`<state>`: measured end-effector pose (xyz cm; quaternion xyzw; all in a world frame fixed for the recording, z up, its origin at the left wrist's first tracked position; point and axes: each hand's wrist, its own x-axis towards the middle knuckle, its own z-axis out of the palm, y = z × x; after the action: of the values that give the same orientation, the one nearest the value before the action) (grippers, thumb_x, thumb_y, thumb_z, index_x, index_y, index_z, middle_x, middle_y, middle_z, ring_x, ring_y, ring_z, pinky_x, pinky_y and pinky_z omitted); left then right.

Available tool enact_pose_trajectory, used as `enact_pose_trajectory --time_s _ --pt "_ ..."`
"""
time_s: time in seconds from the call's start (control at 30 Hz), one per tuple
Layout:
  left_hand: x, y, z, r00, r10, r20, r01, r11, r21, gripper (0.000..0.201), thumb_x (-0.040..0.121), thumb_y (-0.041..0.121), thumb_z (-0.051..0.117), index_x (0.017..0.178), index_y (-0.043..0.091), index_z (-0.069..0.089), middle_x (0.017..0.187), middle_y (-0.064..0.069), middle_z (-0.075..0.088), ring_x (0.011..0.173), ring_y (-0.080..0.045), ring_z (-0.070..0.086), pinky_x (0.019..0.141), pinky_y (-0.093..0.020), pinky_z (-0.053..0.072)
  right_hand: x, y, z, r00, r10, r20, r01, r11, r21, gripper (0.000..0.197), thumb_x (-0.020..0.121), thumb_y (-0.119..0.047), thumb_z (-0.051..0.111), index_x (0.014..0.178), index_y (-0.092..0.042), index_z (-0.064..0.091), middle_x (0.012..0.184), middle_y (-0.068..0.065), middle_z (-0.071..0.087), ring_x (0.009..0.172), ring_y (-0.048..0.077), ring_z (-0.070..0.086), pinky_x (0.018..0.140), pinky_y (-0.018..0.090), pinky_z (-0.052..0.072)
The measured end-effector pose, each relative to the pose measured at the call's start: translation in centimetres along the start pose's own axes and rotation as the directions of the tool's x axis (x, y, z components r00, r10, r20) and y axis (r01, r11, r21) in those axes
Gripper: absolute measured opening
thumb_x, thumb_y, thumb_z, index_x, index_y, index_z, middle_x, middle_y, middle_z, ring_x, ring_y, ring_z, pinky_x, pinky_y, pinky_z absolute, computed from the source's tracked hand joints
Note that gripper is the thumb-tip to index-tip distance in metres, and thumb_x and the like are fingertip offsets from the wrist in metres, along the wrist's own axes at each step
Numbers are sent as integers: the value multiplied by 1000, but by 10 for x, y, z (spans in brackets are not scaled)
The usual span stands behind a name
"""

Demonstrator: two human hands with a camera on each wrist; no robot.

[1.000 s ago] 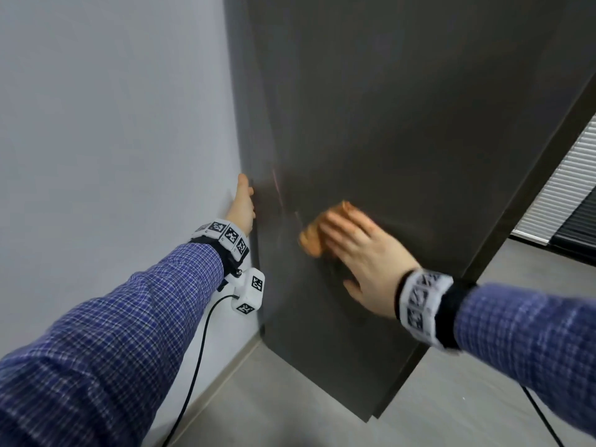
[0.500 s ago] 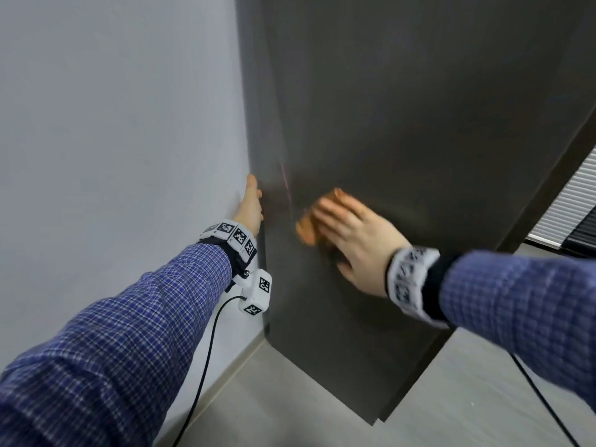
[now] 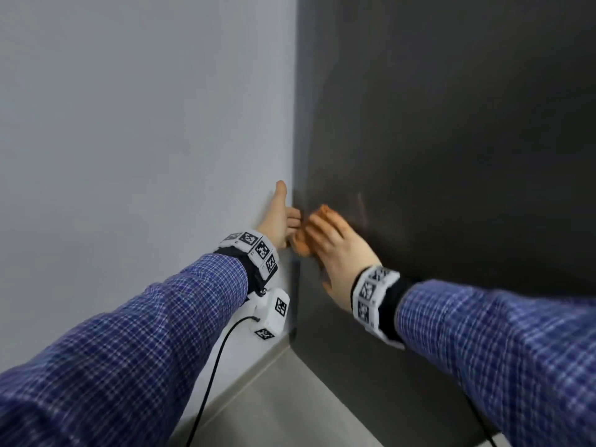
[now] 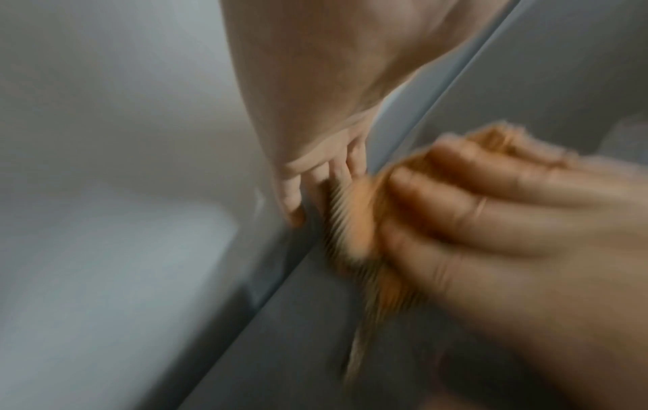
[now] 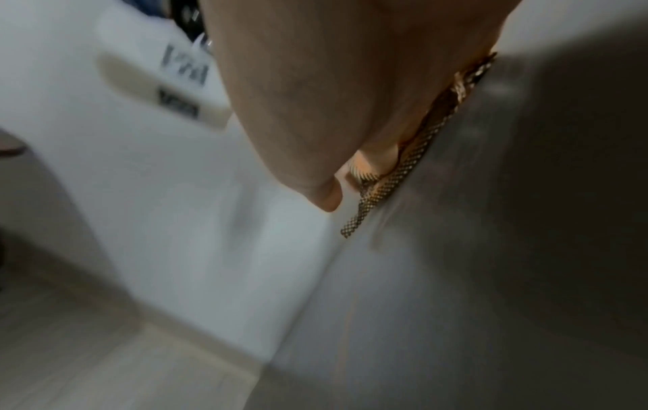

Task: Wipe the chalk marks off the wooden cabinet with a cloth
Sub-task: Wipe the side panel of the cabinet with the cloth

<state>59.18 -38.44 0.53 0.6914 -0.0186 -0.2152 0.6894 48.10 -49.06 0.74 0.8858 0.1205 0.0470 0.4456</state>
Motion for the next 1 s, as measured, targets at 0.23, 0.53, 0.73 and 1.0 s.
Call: enact_pose_trajectory --time_s 0.23,0.53,0.73,1.0 --pt "-11 -36 12 1000 13 -1 -13 997 80 84 101 67 9 157 8 30 160 -11 36 146 -29 38 119 -39 24 -66 -67 67 962 -118 248 118 993 13 85 97 -60 27 153 -6 -7 163 13 -7 148 33 -18 94 56 -38" --pt "-37 1 16 996 78 -35 -80 996 -36 79 105 60 14 144 2 51 151 -26 42 122 -16 11 119 -48 24 -28 61 -46 953 251 -170 -234 965 116 87 88 -57 34 153 -2 19 162 17 8 150 35 -5 118 53 -10" --pt "-31 -23 14 996 79 -34 -80 997 -3 72 106 58 13 145 10 50 143 -14 56 133 -32 51 101 -37 44 -46 51 -28 961 231 -152 -214 970 117 89 87 -59 34 154 -3 17 163 15 7 149 34 -8 119 52 -7" --pt "-19 -88 22 997 39 -65 -44 996 -84 69 105 60 15 159 20 29 165 0 30 151 -18 28 125 -42 14 -162 -81 105 931 -203 303 176 978 114 92 96 -49 34 132 2 -33 161 19 -12 146 39 -20 101 57 -35"
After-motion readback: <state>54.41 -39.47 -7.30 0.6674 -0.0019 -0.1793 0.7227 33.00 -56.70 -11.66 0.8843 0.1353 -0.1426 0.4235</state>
